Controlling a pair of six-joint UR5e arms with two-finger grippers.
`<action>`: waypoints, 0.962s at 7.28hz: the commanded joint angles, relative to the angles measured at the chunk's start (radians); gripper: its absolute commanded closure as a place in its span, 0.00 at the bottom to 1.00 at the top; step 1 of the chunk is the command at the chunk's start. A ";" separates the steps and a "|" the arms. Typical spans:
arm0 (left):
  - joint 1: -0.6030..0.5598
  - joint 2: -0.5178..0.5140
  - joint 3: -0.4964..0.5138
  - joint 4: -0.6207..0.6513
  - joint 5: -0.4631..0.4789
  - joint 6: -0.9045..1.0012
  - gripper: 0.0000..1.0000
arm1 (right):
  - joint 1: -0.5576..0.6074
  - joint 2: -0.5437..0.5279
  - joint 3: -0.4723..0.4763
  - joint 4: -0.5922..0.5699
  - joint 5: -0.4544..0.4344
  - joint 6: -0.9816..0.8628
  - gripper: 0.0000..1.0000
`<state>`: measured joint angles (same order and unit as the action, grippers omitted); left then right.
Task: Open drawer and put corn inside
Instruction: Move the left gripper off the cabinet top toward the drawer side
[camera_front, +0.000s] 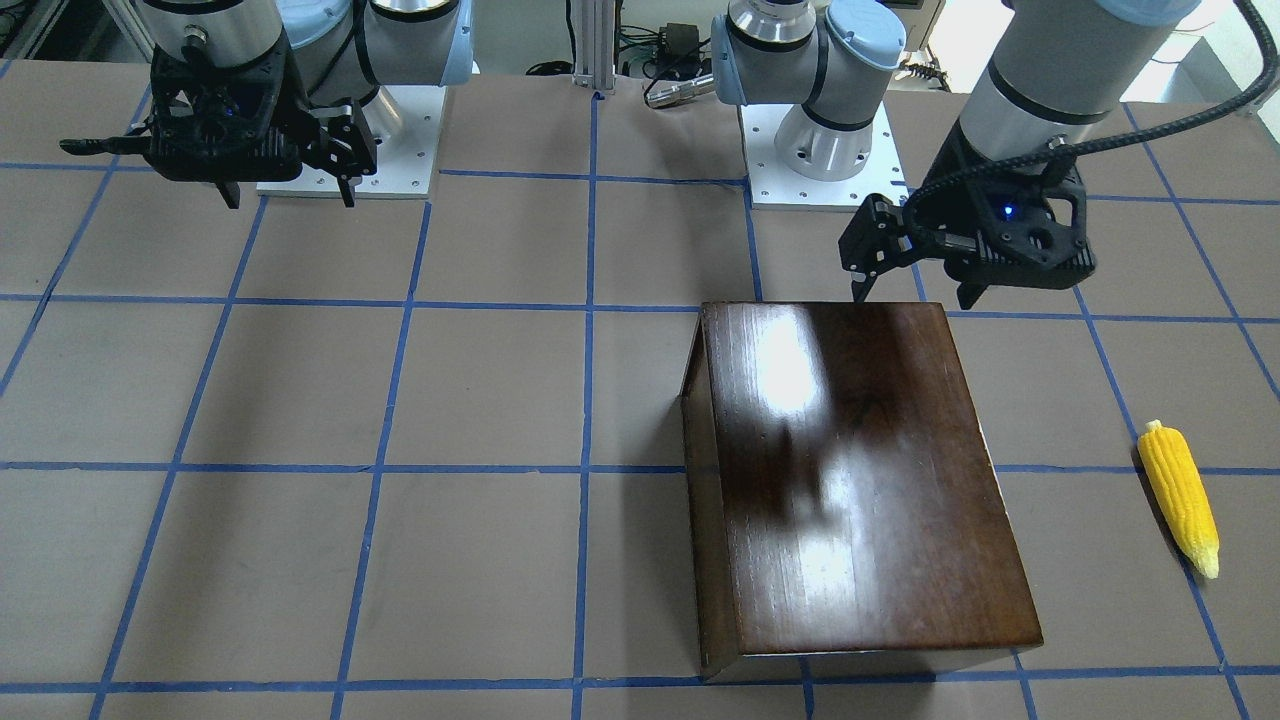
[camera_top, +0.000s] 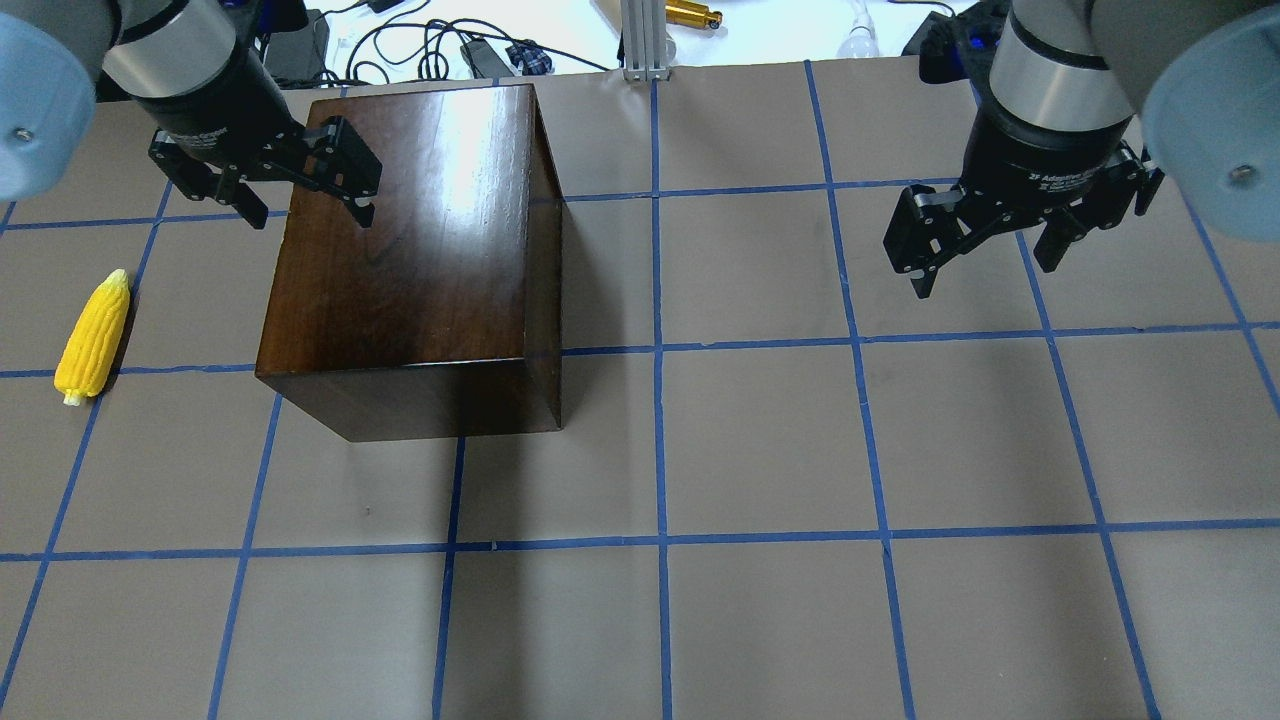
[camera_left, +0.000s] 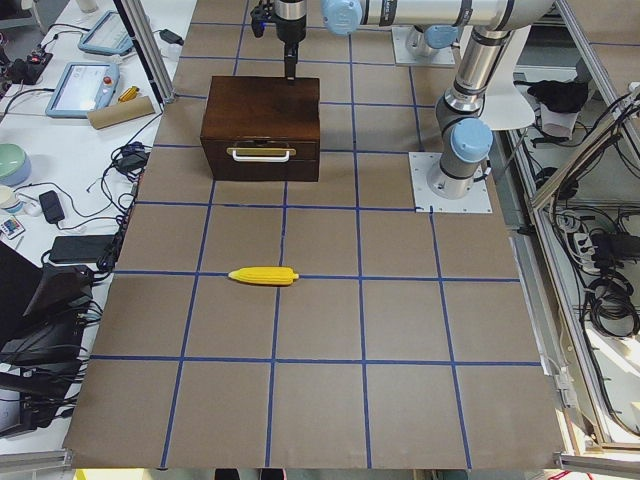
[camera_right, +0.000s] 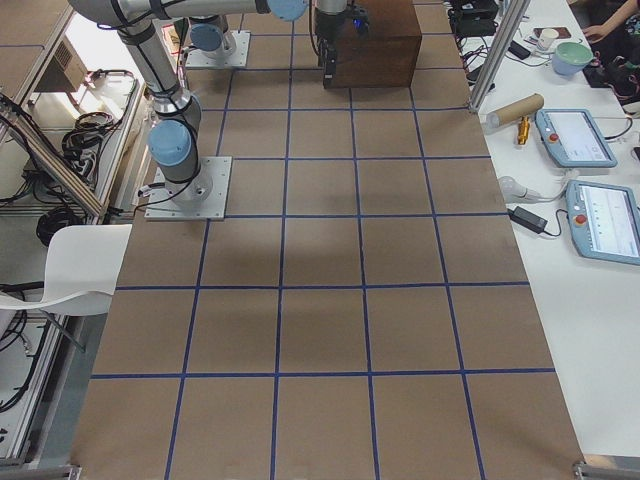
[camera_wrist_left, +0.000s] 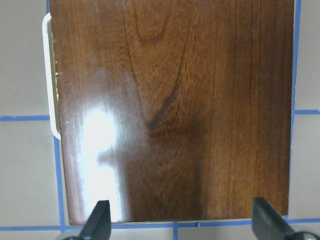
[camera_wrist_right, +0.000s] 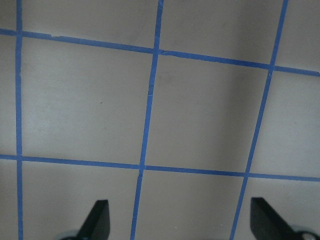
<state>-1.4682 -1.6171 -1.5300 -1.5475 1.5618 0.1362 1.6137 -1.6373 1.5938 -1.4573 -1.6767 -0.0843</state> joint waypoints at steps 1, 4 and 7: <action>0.197 -0.015 -0.010 -0.011 0.000 0.051 0.00 | 0.000 0.001 0.000 0.000 0.000 0.000 0.00; 0.386 -0.079 0.001 0.007 0.021 0.267 0.00 | 0.000 0.001 0.000 0.000 0.000 0.000 0.00; 0.410 -0.203 0.005 0.055 0.021 0.293 0.00 | 0.000 0.001 0.000 0.000 0.000 0.000 0.00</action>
<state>-1.0650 -1.7659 -1.5257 -1.5104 1.5822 0.4223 1.6137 -1.6368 1.5938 -1.4573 -1.6767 -0.0844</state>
